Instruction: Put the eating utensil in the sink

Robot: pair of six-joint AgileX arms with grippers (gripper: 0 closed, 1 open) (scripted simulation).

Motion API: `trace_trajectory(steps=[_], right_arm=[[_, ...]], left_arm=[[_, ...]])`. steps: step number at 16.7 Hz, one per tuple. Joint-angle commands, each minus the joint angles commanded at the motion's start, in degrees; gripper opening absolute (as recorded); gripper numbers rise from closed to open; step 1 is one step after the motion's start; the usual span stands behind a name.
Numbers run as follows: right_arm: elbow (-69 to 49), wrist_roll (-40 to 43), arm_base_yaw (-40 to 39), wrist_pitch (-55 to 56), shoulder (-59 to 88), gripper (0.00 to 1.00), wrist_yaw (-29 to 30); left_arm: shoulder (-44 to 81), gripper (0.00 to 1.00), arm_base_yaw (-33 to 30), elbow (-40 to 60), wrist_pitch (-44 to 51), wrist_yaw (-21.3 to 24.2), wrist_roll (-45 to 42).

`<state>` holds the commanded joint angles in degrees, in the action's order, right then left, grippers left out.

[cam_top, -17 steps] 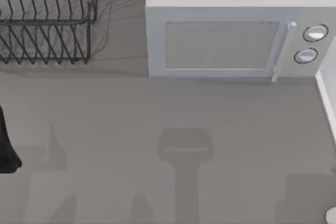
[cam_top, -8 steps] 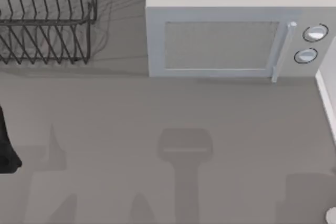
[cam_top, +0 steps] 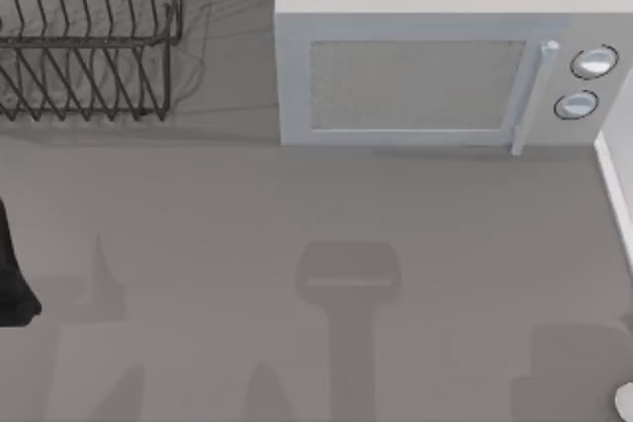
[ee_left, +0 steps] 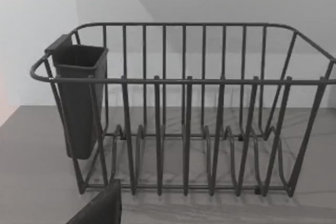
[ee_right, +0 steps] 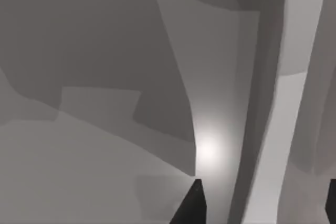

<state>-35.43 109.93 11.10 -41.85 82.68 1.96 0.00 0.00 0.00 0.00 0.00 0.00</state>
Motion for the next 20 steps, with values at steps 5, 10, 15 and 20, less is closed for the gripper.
trace_trajectory(steps=[5, 10, 15, 20], right_arm=[[-8.32, 0.53, 0.11, -14.29, -4.65, 0.00, 0.02], [-15.03, 0.21, 0.16, -24.49, -9.15, 0.00, 0.02], [-15.05, 0.07, 0.11, -24.58, -9.08, 0.00, 0.03], [-24.09, 0.90, 0.07, -28.12, -1.00, 0.00, 0.09]], left_arm=[[0.00, 1.00, 0.00, 0.00, 0.00, 0.00, 0.00], [0.00, 1.00, 0.00, 0.00, 0.00, 0.00, 0.00], [0.00, 1.00, 0.00, 0.00, 0.00, 0.00, 0.00], [0.00, 1.00, 0.00, 0.00, 0.00, 0.00, 0.00]])
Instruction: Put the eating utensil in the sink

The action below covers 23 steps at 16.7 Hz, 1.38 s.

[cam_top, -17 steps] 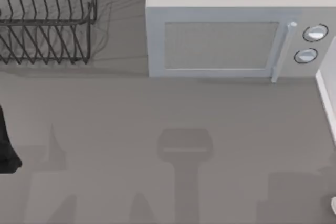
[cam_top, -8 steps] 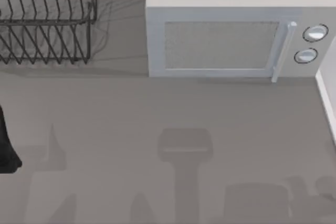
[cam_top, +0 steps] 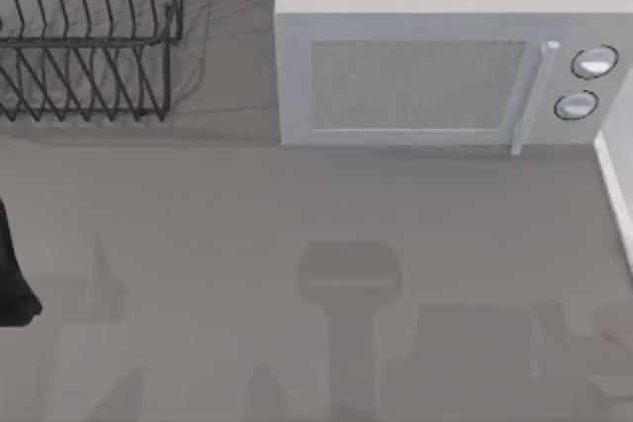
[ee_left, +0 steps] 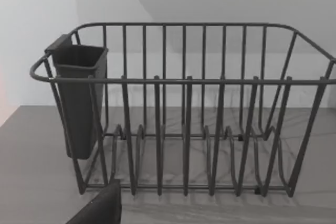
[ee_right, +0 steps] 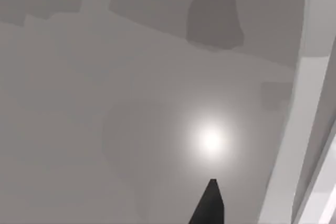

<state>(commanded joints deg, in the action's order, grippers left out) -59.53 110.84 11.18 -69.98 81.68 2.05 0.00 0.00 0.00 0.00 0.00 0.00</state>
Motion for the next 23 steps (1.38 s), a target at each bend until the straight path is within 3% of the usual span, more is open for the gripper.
trace_trajectory(steps=[4, 15, 19, 23], right_arm=[[-18.17, 0.80, -0.33, -6.02, 14.59, 0.00, 0.07], [-87.53, -1.68, -1.83, -24.12, 61.50, 0.00, 0.21], [-102.01, -3.63, -2.37, -27.51, 72.25, 0.00, 0.25], [-106.87, -4.59, -2.62, -28.53, 75.94, 0.00, 0.26]], left_arm=[[0.00, 1.00, 0.00, 0.00, 0.00, 0.00, 0.00], [0.00, 1.00, 0.00, 0.00, 0.00, 0.00, 0.00], [0.00, 1.00, 0.00, 0.00, 0.00, 0.00, 0.00], [0.00, 1.00, 0.00, 0.00, 0.00, 0.00, 0.00]])
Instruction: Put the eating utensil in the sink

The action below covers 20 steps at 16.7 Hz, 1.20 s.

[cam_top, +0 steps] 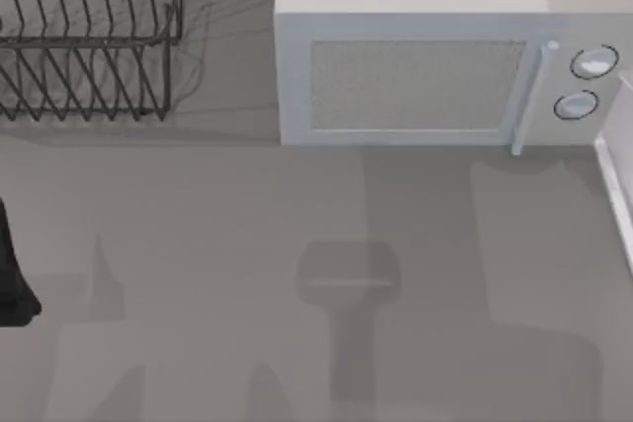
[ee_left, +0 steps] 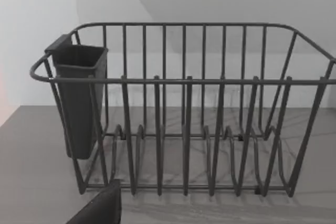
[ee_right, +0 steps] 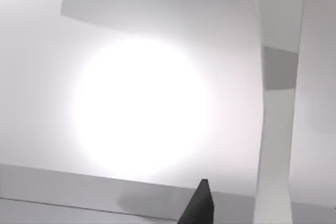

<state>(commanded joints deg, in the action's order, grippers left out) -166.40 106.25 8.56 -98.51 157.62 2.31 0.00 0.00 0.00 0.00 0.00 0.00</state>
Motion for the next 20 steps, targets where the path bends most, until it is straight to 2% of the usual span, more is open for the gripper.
trace_trajectory(steps=[6, 15, 20], right_arm=[[-0.42, -0.19, 0.43, -0.45, 0.78, 0.00, 0.19], [-23.34, 0.01, 0.03, -7.84, 15.51, 0.00, 0.24], [-26.17, -0.06, -0.01, -8.78, 17.52, 0.00, 0.25]], left_arm=[[0.00, 1.00, 0.00, 0.00, 0.00, 0.00, 0.00], [0.00, 1.00, 0.00, 0.00, 0.00, 0.00, 0.00], [0.00, 1.00, 0.00, 0.00, 0.00, 0.00, 0.00]])
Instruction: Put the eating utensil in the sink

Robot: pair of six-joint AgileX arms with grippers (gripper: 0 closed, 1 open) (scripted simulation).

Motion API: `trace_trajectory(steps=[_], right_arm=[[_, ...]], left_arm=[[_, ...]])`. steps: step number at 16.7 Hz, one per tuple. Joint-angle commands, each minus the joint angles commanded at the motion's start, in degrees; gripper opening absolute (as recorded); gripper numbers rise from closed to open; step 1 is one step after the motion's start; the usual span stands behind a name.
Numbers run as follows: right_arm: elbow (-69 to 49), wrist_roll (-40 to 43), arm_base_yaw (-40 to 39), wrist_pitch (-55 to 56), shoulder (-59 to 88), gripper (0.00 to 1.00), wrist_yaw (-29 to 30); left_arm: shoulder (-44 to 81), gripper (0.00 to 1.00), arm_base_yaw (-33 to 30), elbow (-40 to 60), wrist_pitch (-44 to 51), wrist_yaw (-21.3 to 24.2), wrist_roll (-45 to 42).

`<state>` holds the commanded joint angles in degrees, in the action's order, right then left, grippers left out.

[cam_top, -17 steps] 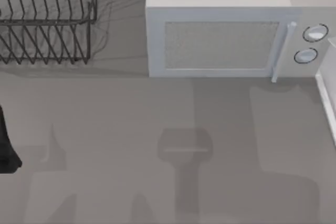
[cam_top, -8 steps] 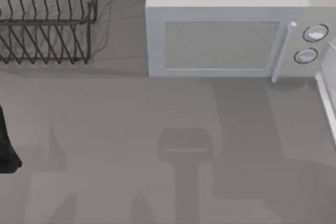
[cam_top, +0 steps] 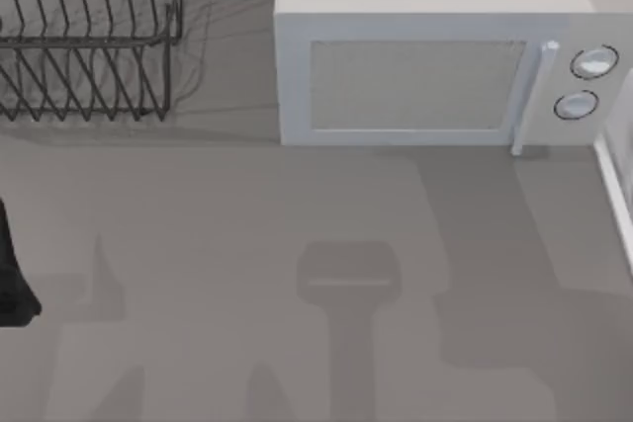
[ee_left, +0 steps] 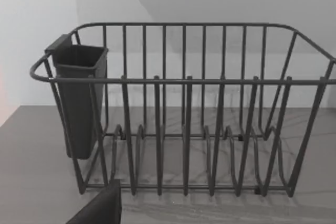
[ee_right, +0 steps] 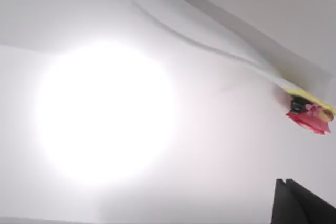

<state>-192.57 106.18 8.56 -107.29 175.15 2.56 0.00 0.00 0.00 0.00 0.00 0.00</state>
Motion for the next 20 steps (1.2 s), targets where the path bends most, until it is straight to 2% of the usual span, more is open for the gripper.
trace_trajectory(steps=[1, 14, 20], right_arm=[[0.00, 0.00, 0.00, 0.00, 0.00, 0.00, 0.00], [0.00, 0.00, 0.00, 0.00, 0.00, 0.98, 0.00], [0.00, 0.00, 0.00, 0.00, 0.00, 1.00, 0.00]], left_arm=[[0.00, 1.00, 0.00, 0.00, 0.00, 0.00, 0.00], [0.00, 1.00, 0.00, 0.00, 0.00, 0.00, 0.00], [0.00, 1.00, 0.00, 0.00, 0.00, 0.00, 0.00]])
